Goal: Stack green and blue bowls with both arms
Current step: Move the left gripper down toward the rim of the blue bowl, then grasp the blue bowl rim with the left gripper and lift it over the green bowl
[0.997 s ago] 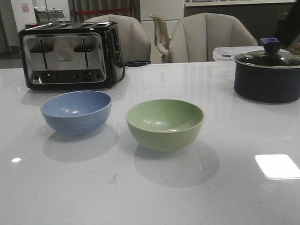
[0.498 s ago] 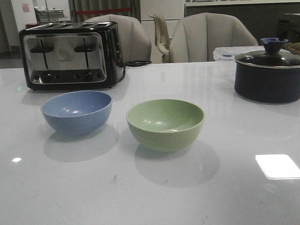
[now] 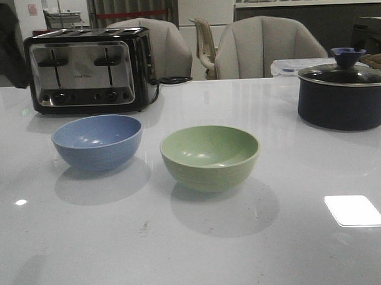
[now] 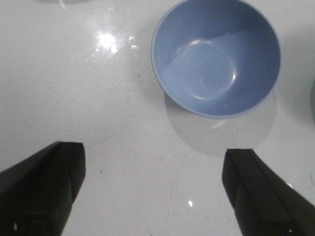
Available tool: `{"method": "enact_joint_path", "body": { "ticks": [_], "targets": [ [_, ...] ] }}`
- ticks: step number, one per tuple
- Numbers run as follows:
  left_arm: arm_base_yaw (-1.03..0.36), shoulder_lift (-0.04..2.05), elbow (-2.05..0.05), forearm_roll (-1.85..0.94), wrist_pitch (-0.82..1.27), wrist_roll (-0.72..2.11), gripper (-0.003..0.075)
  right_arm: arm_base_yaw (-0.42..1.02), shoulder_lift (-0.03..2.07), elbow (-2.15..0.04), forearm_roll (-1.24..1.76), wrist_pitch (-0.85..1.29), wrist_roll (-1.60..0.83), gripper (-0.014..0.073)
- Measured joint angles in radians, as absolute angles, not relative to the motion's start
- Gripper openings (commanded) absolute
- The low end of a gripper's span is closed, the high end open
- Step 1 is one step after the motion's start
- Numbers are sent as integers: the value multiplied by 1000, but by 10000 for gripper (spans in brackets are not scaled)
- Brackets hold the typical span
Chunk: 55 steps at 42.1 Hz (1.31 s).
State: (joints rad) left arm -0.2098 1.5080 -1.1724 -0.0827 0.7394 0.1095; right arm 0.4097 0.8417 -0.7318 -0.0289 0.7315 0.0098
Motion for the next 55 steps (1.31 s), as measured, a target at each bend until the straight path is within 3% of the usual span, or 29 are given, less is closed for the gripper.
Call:
{"method": "enact_joint_path", "body": {
  "ticks": [16,38,47,55],
  "targets": [
    [-210,1900,-1418,-83,739,109,588,410,842,-732,-29,731,10,472],
    [-210,2015,-1466,-87,683,109,104,410,842,-732,-29,731,10,472],
    [-210,2007,-1476,-98,682,109,101,410,842,-732,-29,731,10,472],
    [-210,1955,-1545,-83,800,109,101,410,842,-732,-29,731,10,472]
  ]
}}
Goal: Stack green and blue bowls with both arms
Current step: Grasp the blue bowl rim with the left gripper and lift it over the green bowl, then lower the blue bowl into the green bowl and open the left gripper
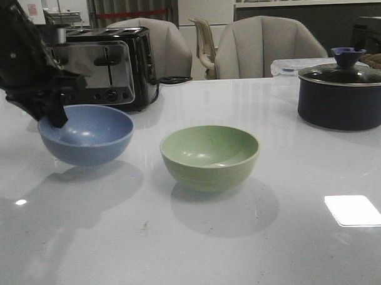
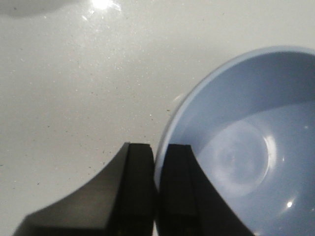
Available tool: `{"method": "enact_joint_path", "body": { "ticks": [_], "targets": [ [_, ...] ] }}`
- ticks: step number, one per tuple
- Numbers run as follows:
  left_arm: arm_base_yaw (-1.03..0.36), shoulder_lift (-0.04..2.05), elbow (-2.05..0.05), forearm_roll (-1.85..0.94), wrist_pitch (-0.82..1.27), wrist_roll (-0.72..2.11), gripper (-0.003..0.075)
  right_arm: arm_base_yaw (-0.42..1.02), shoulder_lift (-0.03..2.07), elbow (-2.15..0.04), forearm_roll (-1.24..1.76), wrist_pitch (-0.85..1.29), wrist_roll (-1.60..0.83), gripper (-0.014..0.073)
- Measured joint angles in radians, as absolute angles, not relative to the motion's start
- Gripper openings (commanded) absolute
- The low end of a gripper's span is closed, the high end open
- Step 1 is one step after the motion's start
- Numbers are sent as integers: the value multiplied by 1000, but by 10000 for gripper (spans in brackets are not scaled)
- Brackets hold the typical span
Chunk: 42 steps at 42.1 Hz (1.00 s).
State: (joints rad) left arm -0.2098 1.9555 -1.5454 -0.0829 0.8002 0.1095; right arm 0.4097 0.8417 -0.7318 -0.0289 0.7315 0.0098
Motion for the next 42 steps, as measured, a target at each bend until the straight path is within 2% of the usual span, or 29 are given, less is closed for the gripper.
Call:
{"method": "enact_joint_path", "body": {
  "ticks": [13,28,36,40,42],
  "targets": [
    [-256,1857,-1697,-189,941,109,101,410,842,-732,-29,731,10,472],
    [-481,1901,-1703,-215,929,109,101,410,842,-732,-29,731,10,472],
    [-547,1985,-1703,-213,898,109,102,410,842,-732,-29,731,10,472],
    [-551,2018,-1703,-211,877,109,135,410,842,-732,-29,731,10,472],
    [-551,2029,-1703,-207,866,109,185,410,842,-732,-29,731,10,472]
  ]
}}
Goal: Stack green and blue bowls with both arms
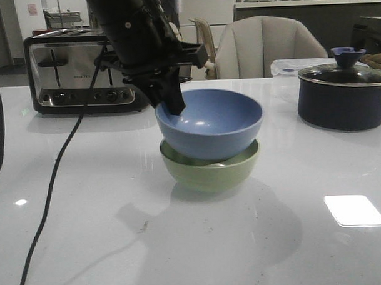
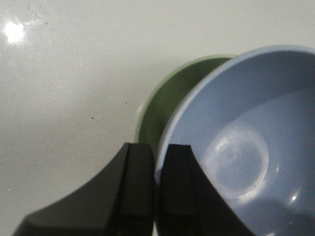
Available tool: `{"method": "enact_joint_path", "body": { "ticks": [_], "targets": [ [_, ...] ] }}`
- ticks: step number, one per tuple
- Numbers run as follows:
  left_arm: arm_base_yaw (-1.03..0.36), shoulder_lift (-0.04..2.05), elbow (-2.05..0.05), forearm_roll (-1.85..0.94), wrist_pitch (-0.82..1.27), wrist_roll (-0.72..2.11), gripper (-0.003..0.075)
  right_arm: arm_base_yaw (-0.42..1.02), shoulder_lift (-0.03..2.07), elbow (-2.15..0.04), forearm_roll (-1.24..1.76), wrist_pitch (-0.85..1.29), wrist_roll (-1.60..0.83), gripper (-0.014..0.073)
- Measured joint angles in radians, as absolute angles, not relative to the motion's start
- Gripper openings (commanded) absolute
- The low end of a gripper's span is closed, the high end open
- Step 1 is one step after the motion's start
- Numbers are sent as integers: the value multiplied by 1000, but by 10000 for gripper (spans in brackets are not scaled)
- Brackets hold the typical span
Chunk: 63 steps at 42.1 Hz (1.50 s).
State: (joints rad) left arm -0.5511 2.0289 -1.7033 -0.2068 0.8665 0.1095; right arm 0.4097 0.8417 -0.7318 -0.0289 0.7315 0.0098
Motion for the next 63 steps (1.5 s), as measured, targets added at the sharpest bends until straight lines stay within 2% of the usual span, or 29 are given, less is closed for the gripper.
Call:
{"method": "enact_joint_path", "body": {
  "ticks": [6,10,19,27,32,63],
  "targets": [
    [-551,2040,-1703,-198,850,109,466,410,842,-732,-29,731,10,472],
    [-551,2040,-1712,-198,854,109,545,410,842,-732,-29,731,10,472],
    [-551,1997,-1747,-164,903,109,515,410,842,-732,-29,731,9,472],
    [-551,1837,-1753,-70,966,98,459,410,842,-732,-29,731,9,472],
    [-551,1728,-1723,-11,1000,63,456,410,842,-732,-29,731,9,472],
    [-551,867,-967,29,875,31,456,410,842,-732,-29,731,9,472]
  ]
}}
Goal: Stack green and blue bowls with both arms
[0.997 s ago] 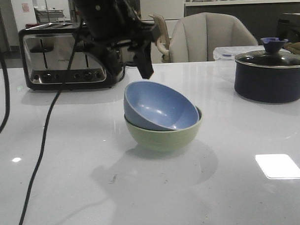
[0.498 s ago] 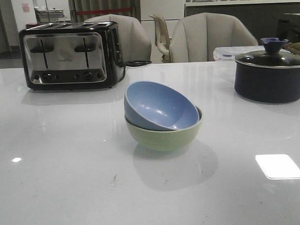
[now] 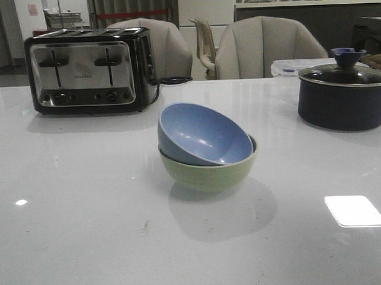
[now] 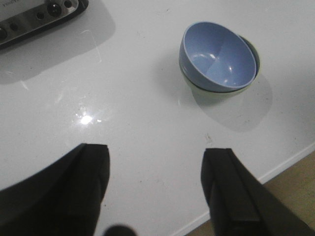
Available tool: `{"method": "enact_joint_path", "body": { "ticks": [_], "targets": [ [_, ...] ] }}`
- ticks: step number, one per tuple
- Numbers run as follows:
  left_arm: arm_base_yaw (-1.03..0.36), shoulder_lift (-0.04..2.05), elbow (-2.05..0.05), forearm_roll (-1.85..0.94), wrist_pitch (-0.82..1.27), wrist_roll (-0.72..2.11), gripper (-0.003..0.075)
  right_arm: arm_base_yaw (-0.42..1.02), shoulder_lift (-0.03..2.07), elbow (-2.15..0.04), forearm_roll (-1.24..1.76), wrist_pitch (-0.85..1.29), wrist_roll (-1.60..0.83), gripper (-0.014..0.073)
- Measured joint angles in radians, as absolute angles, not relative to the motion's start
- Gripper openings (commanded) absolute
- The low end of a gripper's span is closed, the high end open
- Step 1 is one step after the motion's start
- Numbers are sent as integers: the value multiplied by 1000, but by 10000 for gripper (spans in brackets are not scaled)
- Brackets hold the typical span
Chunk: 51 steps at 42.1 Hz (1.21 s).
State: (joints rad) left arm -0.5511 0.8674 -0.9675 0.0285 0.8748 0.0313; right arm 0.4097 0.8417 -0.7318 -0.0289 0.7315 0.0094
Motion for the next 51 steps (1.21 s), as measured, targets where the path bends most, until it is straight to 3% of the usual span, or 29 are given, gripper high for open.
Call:
{"method": "enact_joint_path", "body": {
  "ticks": [11,21,25,51],
  "targets": [
    [-551,623,-777,24,875,31,440,410,842,-732,-29,731,9,451],
    [-551,567,-722,23,875,31,193,410,842,-732,-29,731,8,117],
    [-551,567,-722,23,875,31,95,410,842,-732,-29,731,8,28],
    [-551,563,-720,23,875,31,101,410,842,-732,-29,733,8,34]
  ]
}}
